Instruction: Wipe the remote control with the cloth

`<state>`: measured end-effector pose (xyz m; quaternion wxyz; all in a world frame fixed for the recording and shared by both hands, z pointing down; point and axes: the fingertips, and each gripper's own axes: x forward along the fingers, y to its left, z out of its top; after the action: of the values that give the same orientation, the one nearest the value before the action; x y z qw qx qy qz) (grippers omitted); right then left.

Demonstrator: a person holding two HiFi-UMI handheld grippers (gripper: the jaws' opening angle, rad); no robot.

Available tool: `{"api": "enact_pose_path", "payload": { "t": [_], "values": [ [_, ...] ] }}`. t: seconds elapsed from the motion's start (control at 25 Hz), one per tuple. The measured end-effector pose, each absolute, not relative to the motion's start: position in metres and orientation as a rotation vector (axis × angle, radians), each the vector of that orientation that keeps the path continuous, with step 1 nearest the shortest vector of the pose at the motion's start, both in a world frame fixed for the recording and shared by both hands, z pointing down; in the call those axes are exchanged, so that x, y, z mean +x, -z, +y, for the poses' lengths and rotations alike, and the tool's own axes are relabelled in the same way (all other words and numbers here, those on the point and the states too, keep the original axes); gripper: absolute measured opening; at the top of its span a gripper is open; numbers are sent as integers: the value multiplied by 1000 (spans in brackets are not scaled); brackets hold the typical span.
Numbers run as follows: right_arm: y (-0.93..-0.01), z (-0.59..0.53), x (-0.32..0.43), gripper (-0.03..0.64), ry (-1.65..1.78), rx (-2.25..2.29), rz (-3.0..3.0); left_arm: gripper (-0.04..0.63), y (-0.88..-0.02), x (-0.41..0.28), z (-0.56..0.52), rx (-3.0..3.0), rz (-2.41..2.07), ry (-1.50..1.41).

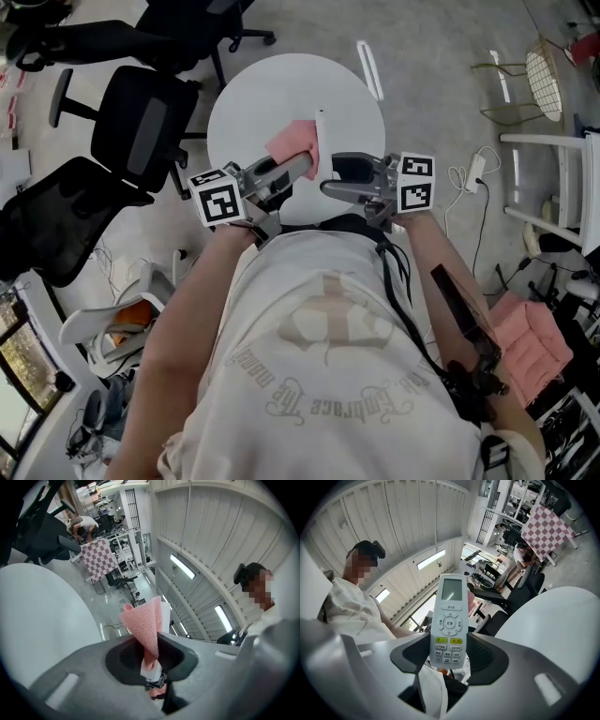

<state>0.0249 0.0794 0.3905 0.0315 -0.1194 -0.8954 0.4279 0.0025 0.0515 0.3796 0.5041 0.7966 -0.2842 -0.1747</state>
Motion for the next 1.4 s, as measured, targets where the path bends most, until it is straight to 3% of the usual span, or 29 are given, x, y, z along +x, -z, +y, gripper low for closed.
{"api": "enact_pose_path", "payload": {
  "t": [0.84,1.4],
  "values": [
    [-426,88,14,247,-1171,-410,-2610,49,-360,-44,3,1972,-737,437],
    [-418,56,4,247,-1228,-333,-2671,49,-405,-15,28,1835,-701,317]
  ]
}}
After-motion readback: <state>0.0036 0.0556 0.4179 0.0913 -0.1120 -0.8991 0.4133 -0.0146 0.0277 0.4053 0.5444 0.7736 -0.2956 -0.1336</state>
